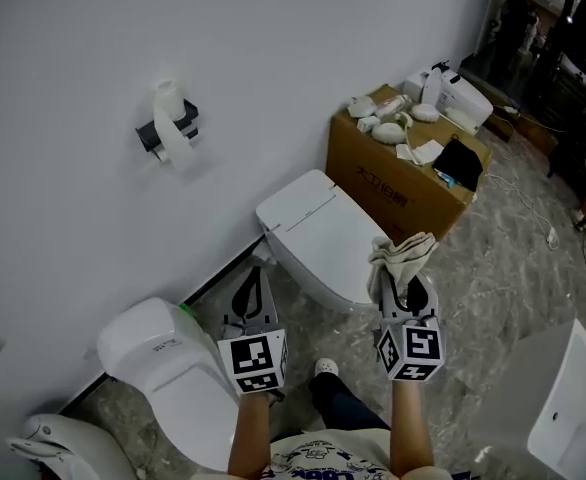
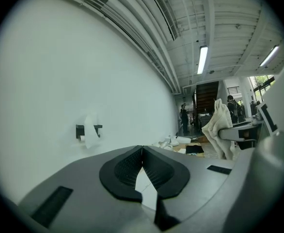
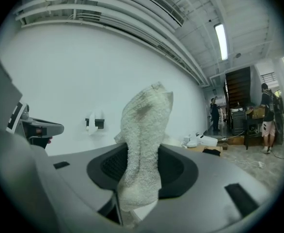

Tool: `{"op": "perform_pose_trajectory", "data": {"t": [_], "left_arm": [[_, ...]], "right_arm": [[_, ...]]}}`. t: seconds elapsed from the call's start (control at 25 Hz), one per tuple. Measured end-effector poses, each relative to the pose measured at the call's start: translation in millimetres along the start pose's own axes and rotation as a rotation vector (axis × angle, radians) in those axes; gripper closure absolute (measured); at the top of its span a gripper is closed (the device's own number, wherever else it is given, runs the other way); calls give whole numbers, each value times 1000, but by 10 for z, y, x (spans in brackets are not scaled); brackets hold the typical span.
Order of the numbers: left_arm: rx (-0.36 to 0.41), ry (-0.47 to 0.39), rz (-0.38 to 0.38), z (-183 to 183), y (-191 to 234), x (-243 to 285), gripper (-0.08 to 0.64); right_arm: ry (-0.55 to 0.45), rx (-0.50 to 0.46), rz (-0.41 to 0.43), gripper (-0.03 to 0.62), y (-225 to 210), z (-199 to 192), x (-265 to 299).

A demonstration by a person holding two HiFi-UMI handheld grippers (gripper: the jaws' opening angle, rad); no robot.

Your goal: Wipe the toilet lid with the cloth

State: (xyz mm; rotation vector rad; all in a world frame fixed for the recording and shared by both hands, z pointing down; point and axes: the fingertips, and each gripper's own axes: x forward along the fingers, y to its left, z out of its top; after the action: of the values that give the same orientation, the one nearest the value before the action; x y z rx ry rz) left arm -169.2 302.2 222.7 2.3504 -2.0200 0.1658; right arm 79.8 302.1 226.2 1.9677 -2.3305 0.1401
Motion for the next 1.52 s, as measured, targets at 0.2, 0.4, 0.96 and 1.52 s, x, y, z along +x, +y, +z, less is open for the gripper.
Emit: {"op": "perform_pose_trajectory", "data": {"t": [0.2, 0.4, 0.96, 1.52], "left_arm": [[3, -9, 31, 146, -64, 723, 557], [2, 1, 52, 165, -126, 1289, 557], [8, 100, 27, -187, -146, 2430, 557], [14, 163, -78, -198, 275, 4046, 557]], "right_arm": [[-19, -6, 27, 431, -338, 189, 735], [-15, 0, 49, 431, -585, 198, 1296], [80, 42, 20, 431, -974, -188, 2351], [162, 62, -74, 431, -1025, -229, 3749]]}}
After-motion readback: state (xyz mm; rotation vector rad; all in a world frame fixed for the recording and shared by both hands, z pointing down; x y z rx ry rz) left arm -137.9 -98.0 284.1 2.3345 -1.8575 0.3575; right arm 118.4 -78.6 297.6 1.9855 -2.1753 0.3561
